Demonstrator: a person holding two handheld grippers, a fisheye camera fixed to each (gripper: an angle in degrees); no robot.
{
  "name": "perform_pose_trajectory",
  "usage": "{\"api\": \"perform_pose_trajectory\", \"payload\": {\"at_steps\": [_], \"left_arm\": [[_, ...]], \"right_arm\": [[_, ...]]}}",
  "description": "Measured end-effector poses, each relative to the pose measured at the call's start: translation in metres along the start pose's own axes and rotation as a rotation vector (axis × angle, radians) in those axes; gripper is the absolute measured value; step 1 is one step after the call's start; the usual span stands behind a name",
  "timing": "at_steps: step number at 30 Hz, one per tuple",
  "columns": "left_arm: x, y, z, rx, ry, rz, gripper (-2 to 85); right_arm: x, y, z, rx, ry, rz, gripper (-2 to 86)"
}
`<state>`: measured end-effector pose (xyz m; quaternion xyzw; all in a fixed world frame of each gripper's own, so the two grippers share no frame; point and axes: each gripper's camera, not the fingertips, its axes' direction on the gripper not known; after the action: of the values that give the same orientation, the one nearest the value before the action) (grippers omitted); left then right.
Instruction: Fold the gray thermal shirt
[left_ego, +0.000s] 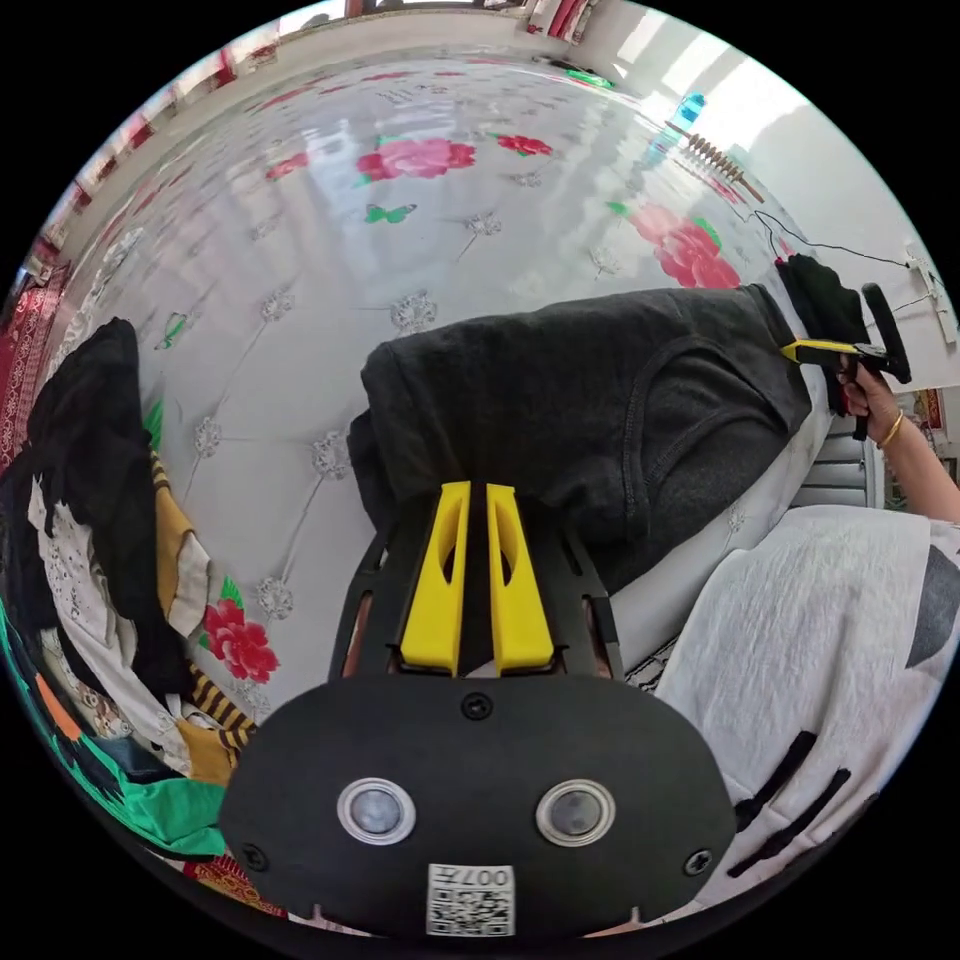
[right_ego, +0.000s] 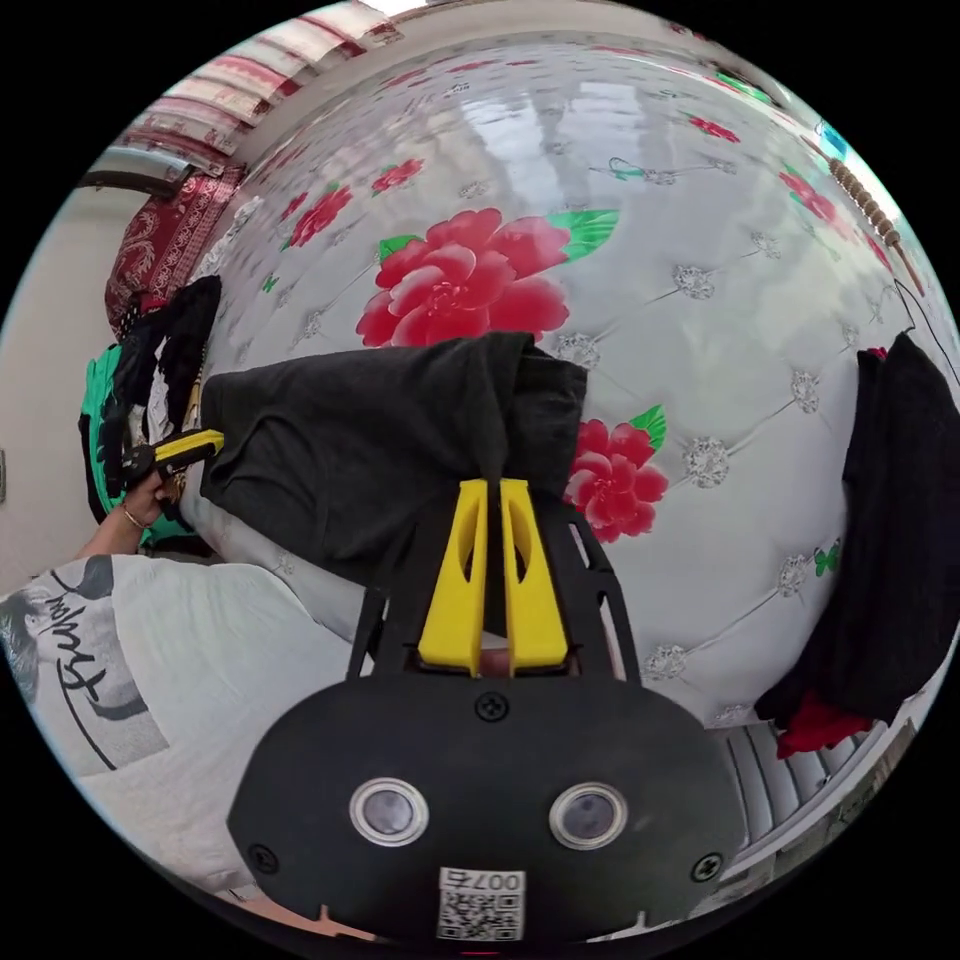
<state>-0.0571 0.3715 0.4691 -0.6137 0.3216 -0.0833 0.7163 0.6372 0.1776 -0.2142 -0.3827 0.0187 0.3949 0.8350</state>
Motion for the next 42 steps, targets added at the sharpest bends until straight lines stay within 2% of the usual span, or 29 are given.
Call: {"api": "perform_pose_trajectory", "payload": {"at_steps": [3,6,8,10,13,15,17,22,28,31,33,35,36,38,42], "left_arm": [[-0.011,0.0,-0.005,-0.026,0.017,-0.016,0.4],[-0.02,0.017,-0.027,0.034,-0.039,-0.05,-0.2],[-0.034,0.035,-0.04,0.09,-0.015,-0.135,0.0],[-0.063,0.064,-0.048,0.129,0.059,-0.324,1.3],[-0.097,0.097,-0.045,0.153,0.162,-0.539,4.8],[-0.111,0.108,-0.038,0.165,0.241,-0.592,7.0],[-0.118,0.108,-0.034,0.152,0.305,-0.579,9.4],[-0.124,0.099,-0.023,0.127,0.359,-0.519,12.2],[-0.131,0.112,-0.007,0.097,0.349,-0.516,11.9],[-0.138,0.116,0.001,0.086,0.363,-0.513,11.1],[-0.142,0.116,0.003,0.078,0.355,-0.511,10.0],[-0.145,0.116,0.005,0.073,0.338,-0.495,8.7],[-0.147,0.116,0.007,0.074,0.33,-0.489,7.7],[-0.151,0.118,0.011,0.086,0.348,-0.485,6.9],[-0.158,0.128,0.017,0.101,0.433,-0.483,7.9]], "right_arm": [[-0.003,-0.006,0.002,-0.012,0.021,0.017,2.0],[-0.02,-0.003,-0.006,0.002,0.089,0.013,3.4],[-0.05,0.008,-0.021,0.066,0.218,-0.022,4.3],[-0.08,0.017,-0.024,0.104,0.251,-0.104,4.9],[-0.135,0.022,-0.003,0.092,0.187,-0.256,5.6],[-0.167,0.021,0.022,0.04,0.127,-0.341,5.8],[-0.207,0.018,0.062,-0.065,0.104,-0.415,5.9],[-0.26,0.02,0.114,-0.184,0.154,-0.517,6.1],[-0.289,0.037,0.133,-0.134,0.206,-0.585,6.9],[-0.298,0.028,0.134,-0.192,0.192,-0.51,7.6],[-0.313,0.025,0.122,-0.129,0.185,-0.493,8.1],[-0.353,0.033,0.099,0.073,0.178,-0.594,8.4],[-0.366,0.034,0.096,0.097,0.18,-0.633,8.5],[-0.417,0.031,0.1,0.112,0.187,-0.763,8.7],[-0.477,0.01,0.121,0.061,0.144,-0.826,9.2]]}}
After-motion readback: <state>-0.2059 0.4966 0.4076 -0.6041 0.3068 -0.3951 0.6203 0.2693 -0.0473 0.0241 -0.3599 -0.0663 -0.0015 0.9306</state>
